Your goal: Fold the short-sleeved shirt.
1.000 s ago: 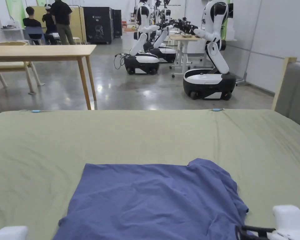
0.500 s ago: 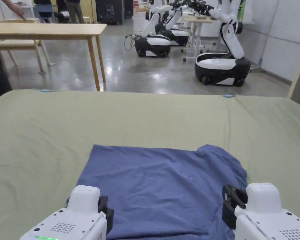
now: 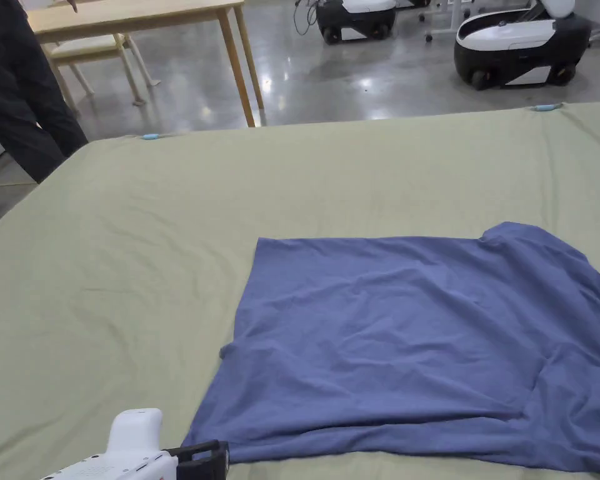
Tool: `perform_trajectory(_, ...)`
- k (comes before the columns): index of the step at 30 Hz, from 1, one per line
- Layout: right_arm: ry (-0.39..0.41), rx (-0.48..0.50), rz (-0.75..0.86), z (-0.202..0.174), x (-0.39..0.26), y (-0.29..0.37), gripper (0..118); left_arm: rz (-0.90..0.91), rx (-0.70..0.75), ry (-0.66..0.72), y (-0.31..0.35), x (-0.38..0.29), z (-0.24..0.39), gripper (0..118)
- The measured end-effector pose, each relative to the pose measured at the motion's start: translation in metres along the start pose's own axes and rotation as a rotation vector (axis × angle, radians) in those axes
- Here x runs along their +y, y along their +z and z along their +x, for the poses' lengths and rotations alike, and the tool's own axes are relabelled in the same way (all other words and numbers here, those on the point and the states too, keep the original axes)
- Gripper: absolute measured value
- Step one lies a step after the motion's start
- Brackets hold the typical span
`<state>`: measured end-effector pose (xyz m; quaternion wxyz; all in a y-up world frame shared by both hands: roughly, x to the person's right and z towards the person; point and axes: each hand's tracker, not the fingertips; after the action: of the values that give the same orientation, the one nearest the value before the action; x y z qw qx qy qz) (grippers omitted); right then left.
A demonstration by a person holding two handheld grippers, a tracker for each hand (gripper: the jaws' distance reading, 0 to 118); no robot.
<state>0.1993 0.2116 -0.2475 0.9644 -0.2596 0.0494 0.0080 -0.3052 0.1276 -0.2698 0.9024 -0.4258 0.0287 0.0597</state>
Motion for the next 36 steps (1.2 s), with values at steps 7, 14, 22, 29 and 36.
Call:
perform_trajectory(7, -0.024, -0.083, -0.065, 0.027, -0.004, 0.003, 4, -0.101, 0.010, -0.001, -0.040, 0.013, 0.010, 90)
perform_trajectory(14, -0.035, -0.138, -0.144, 0.056, -0.009, 0.002, 3, 0.007, -0.058, 0.006, 0.000, 0.020, 0.011, 5)
perform_trajectory(22, -0.050, -0.089, -0.235, 0.085, -0.021, -0.006, 117, 0.046, -0.030, -0.054, 0.016, 0.024, 0.031, 5)
perform_trajectory(29, 0.045, -0.039, -0.337, 0.088, -0.049, -0.045, 116, 0.034, -0.031, -0.064, 0.024, 0.022, 0.059, 5)
perform_trajectory(36, -0.043, 0.016, -0.330, 0.084, -0.037, -0.052, 10, 0.042, 0.024, -0.110, 0.032, 0.029, 0.067, 5)
